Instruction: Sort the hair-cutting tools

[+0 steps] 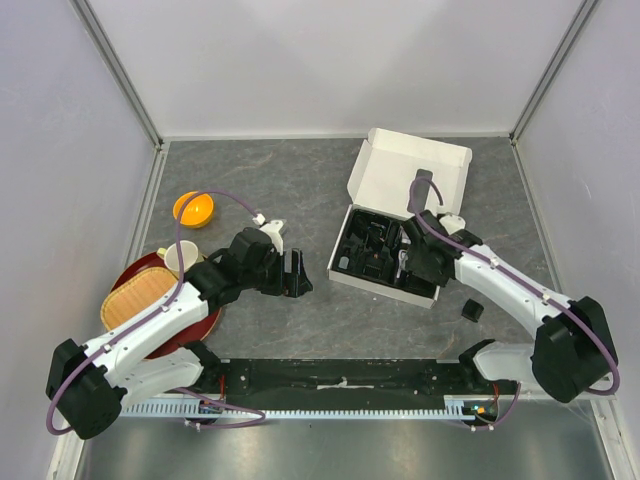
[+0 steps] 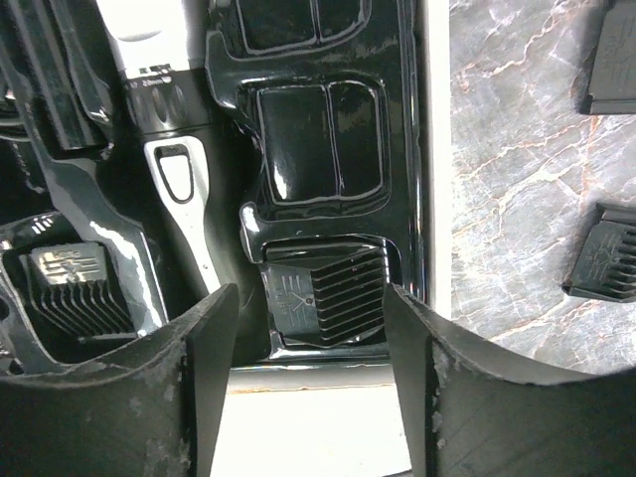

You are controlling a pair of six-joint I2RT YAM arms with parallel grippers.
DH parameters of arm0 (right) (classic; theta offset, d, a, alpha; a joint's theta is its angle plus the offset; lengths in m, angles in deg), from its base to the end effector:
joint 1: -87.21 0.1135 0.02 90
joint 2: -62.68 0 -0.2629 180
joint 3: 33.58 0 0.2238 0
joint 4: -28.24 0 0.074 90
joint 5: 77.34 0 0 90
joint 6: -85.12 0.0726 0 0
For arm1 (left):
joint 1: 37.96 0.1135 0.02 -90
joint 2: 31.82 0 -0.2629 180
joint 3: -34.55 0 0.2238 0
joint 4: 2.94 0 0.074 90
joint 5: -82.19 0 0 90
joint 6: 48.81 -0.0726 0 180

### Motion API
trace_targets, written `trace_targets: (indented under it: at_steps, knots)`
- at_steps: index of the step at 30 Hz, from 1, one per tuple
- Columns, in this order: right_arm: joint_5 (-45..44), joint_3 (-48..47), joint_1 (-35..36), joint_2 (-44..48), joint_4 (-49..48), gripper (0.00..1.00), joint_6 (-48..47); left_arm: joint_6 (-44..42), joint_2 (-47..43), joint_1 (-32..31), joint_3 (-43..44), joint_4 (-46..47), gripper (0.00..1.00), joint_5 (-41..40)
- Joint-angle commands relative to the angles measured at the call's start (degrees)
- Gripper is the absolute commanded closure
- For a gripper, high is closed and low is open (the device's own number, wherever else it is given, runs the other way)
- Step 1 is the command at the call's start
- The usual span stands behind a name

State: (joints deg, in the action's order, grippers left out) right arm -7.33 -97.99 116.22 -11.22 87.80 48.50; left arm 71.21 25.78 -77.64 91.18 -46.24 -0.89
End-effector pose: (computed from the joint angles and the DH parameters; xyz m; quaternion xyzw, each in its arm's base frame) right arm 0.2033 0.0843 0.1964 0.2352 0.9399 -0.0105 0.2471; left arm 0.1541 -0.1392 0.2297 0.1008 0.9145 -0.2673 0.2865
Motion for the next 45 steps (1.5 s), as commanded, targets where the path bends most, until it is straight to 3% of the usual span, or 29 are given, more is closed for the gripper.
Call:
trace_targets:
  at_steps: [1,7,17,32,37,45]
  knots:
    - [-2.34,-3.08,-0.19,2.19,1.69,0.40,-2.14,-0.31,-0.65,-0.22,1.55,0.15,0.12,-0.68]
    - [-1.55,-1.77,-0.19,-0.09,0.12,0.58,-4.08,-0.23,-0.65,-0.22,1.55,0.15,0.12,-0.59]
    - [-2.42,0.70,-0.19,-3.52,-1.82,0.63,-5.40,-0.23,-0.74,-0.22,1.46,0.15,0.12,-0.76]
    - [-3.21,-3.25,-0.19,-1.86,0.02,0.64,-6.01,-1.10,-0.30,-0.22,3.13,-1.25,0.12,-1.73]
    - [-8.30,-7.03,-0.28,0.69,3.62,0.59,-5.22,-1.28,-0.30,-0.22,3.57,-2.39,0.12,-2.96]
    - [-17.08,-5.11,-9.40,3.15,4.42,0.55,-5.22,-1.37,-0.65,-0.22,4.89,-5.21,0.12,-5.33]
